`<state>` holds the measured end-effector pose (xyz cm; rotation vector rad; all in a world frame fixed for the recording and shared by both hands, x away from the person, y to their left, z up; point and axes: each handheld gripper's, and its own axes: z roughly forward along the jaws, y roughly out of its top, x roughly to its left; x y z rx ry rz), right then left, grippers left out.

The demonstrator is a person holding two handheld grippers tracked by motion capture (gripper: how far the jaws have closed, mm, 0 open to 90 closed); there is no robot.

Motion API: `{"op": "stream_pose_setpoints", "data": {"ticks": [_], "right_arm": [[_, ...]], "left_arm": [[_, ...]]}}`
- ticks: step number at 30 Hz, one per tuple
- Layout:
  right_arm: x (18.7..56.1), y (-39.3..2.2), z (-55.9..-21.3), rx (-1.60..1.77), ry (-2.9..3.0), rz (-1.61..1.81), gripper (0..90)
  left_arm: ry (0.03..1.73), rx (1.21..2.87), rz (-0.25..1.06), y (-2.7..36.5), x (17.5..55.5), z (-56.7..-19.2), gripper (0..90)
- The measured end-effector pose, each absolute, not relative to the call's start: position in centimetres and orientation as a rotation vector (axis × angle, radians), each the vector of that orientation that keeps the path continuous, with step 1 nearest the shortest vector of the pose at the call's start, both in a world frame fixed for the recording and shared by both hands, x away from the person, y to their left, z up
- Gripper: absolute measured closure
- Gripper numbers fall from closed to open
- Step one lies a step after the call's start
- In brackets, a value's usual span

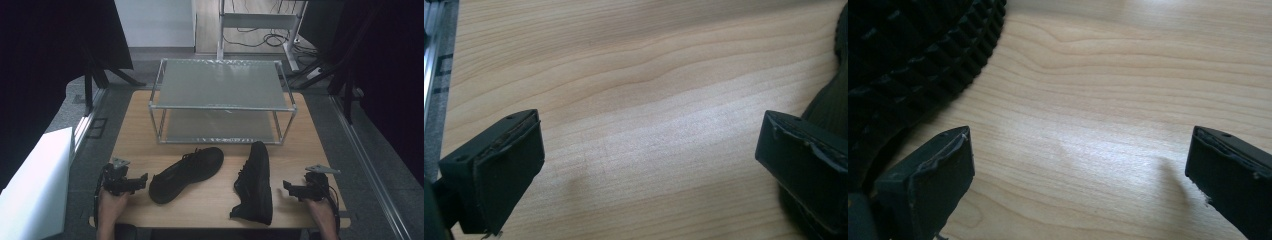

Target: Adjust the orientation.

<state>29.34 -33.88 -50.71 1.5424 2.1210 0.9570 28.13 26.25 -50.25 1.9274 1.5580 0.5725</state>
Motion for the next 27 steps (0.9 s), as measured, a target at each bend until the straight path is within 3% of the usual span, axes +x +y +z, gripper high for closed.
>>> {"op": "stream_pose_setpoints", "data": {"ticks": [27], "right_arm": [[29.28, -33.34, -50.57, 1.477, 2.122, 1.027, 3.3]], "left_arm": [[1.483, 1.919, 0.596, 26.02, 28.97, -50.20, 0.0]]}}
